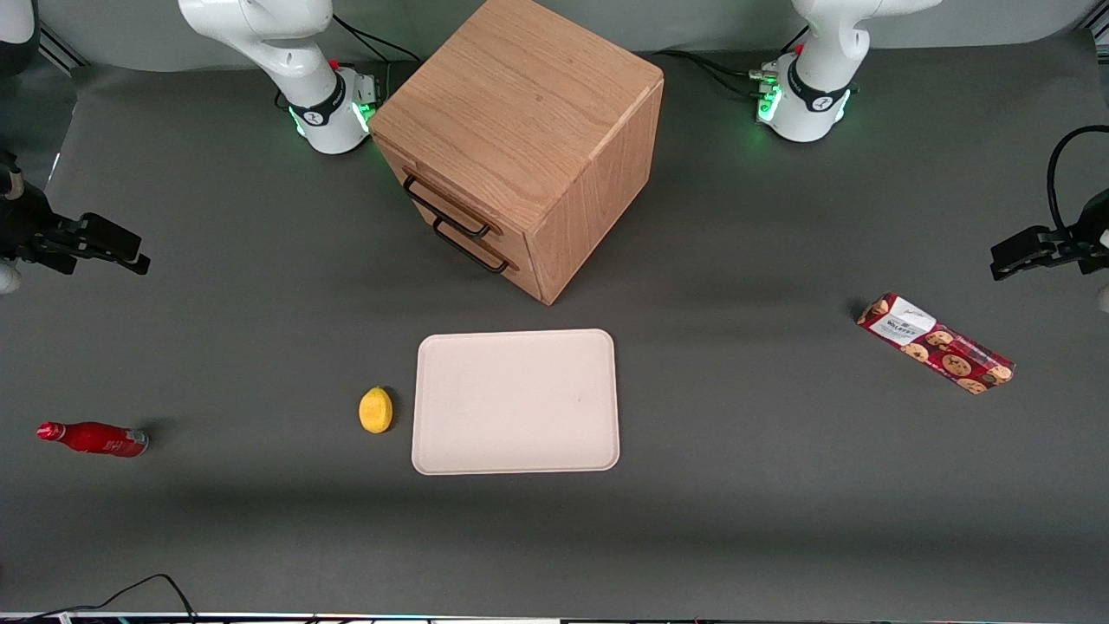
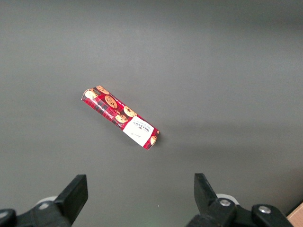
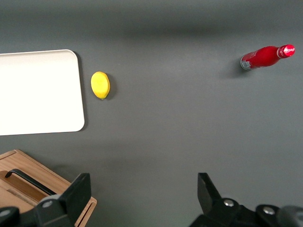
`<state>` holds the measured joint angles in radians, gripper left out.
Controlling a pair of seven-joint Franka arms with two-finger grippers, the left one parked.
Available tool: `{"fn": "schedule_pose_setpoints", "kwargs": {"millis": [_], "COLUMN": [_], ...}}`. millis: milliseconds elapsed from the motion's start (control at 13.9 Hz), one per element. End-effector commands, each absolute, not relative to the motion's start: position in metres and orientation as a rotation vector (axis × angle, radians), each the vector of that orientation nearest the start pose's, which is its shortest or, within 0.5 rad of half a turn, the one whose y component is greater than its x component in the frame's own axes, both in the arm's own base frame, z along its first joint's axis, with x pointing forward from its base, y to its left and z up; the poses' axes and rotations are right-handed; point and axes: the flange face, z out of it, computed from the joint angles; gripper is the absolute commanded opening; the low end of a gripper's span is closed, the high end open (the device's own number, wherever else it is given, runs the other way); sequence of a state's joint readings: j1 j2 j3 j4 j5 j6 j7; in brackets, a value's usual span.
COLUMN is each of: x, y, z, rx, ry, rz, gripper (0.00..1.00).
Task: Open upper drawer
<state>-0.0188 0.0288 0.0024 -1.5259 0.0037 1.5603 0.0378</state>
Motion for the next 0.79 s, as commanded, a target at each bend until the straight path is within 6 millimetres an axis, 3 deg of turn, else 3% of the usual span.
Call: {"fn": "schedule_pose_setpoints", "kwargs": {"millis": [0, 576, 720], "x": [0.566, 0.561, 0.557], "y": [-0.016, 0.005, 0.034], "z": [0.636, 0.636, 0.631], "rx": [-3.140, -3.145, -3.142], "ry": [0.135, 0.051, -0.071], "rz": [-0.017, 0.021, 0.081], "gripper": [1.00, 1.00, 1.00]}}
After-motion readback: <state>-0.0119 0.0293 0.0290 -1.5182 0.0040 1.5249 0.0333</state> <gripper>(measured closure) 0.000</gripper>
